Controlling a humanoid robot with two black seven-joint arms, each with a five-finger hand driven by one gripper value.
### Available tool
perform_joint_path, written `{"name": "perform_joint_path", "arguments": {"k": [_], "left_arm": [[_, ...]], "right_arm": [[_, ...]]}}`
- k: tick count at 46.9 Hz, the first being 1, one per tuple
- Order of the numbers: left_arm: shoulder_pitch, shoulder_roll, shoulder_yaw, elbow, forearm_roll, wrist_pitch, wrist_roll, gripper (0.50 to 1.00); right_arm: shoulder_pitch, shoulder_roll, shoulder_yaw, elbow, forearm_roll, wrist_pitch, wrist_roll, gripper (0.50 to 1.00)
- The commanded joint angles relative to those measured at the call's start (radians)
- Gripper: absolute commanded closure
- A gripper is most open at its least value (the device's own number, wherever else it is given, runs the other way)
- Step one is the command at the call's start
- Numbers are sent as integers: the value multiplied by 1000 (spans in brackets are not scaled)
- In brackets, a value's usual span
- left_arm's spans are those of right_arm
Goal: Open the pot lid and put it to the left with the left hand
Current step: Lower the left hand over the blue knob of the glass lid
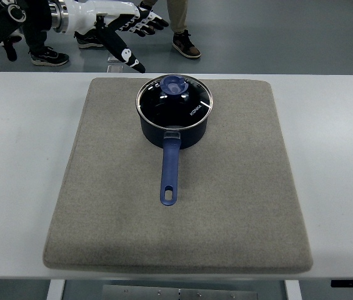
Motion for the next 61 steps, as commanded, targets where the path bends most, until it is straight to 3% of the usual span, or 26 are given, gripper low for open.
{"name": "perform_joint_path", "arguments": {"k": [1, 28, 41, 52, 61], "left_arm": [[0, -16, -1, -37, 97, 0, 0, 519], [-32, -169, 2, -22, 460, 0, 14, 519], [-25, -197, 6, 5, 480, 0, 20, 519], [-20, -197, 12, 5, 497, 0, 20, 544], [-20, -198, 12, 5, 516, 0, 20, 602]], "right_arm": [[0, 0, 0, 1, 0, -1, 0, 583], [0, 0, 0, -1, 0, -1, 0, 583], [0, 0, 0, -1, 0, -1, 0, 583], [0, 0, 0, 1, 0, -1, 0, 583], [0, 0, 0, -1, 0, 1, 0, 583]]}}
